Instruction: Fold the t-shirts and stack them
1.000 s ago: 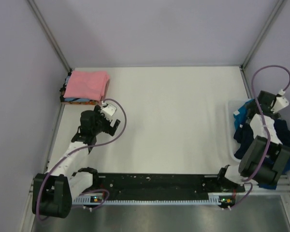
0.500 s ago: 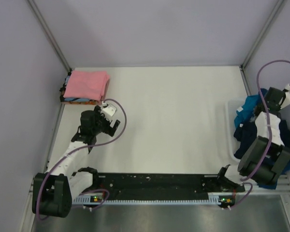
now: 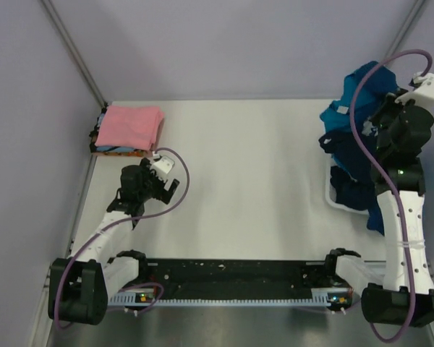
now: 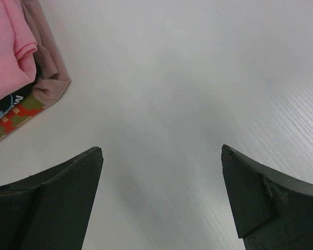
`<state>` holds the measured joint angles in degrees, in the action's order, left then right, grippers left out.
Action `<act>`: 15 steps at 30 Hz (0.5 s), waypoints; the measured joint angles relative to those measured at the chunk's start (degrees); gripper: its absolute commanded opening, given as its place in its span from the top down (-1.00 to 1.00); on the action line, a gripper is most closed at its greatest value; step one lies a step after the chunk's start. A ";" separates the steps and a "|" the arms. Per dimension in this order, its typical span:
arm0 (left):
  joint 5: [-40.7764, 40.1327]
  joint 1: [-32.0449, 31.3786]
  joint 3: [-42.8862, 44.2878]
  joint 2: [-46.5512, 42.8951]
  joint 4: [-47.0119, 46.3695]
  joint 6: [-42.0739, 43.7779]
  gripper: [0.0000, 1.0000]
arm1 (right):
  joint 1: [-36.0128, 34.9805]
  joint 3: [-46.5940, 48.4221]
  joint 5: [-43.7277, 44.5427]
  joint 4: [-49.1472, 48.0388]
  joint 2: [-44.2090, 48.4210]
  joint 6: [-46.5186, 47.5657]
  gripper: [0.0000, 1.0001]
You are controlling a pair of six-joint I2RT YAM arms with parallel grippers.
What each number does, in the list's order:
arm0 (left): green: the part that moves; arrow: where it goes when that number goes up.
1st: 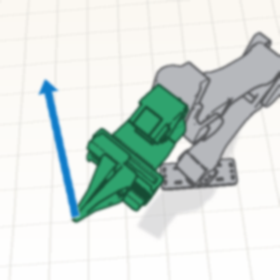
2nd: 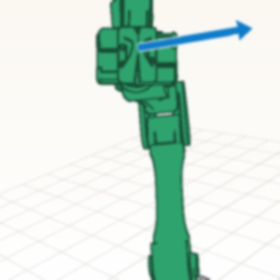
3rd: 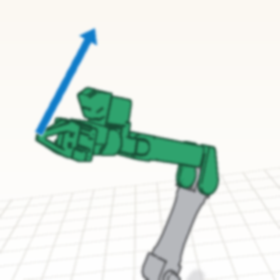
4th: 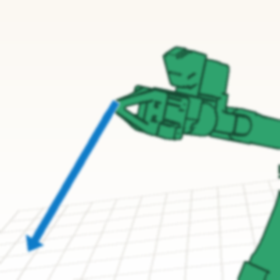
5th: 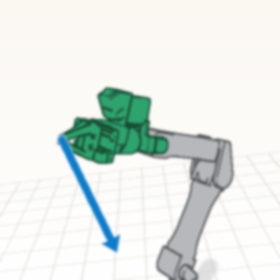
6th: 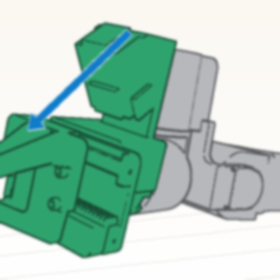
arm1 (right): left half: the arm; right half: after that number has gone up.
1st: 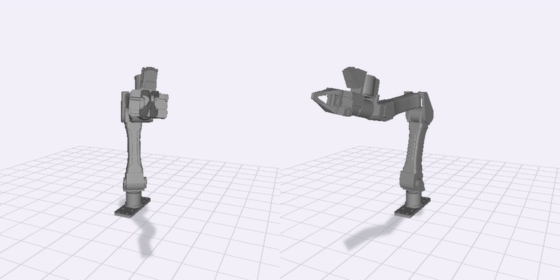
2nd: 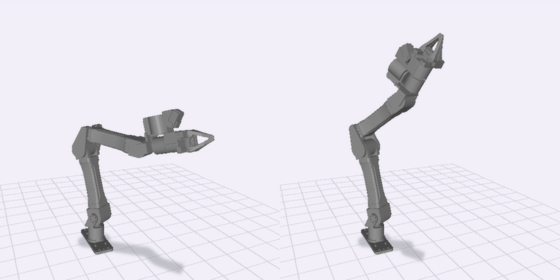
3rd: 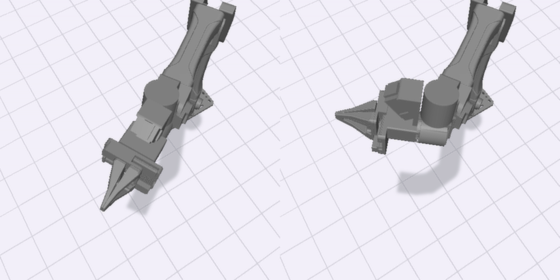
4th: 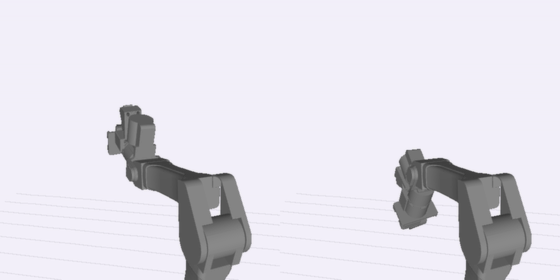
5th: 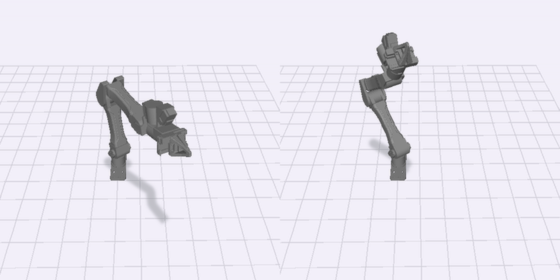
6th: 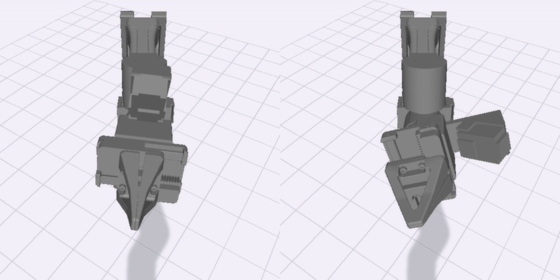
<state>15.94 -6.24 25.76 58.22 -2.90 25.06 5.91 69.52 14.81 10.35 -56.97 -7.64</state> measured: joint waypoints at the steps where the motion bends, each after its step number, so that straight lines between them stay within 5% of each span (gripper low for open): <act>1: -0.02 0.00 0.00 -0.02 0.02 0.00 -0.97 | -0.28 1.42 0.04 -0.11 0.13 0.59 1.00; 9: -0.20 0.00 0.00 -0.74 0.00 0.00 -0.97 | 0.09 2.05 9.16 0.98 0.98 5.64 1.00; 15: -0.15 0.00 0.00 -0.74 0.02 0.00 -0.97 | 1.51 1.05 5.53 3.19 -2.58 8.55 1.00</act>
<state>15.79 -6.24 25.76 57.47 -2.87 25.06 7.42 70.57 20.34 13.54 -59.55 0.91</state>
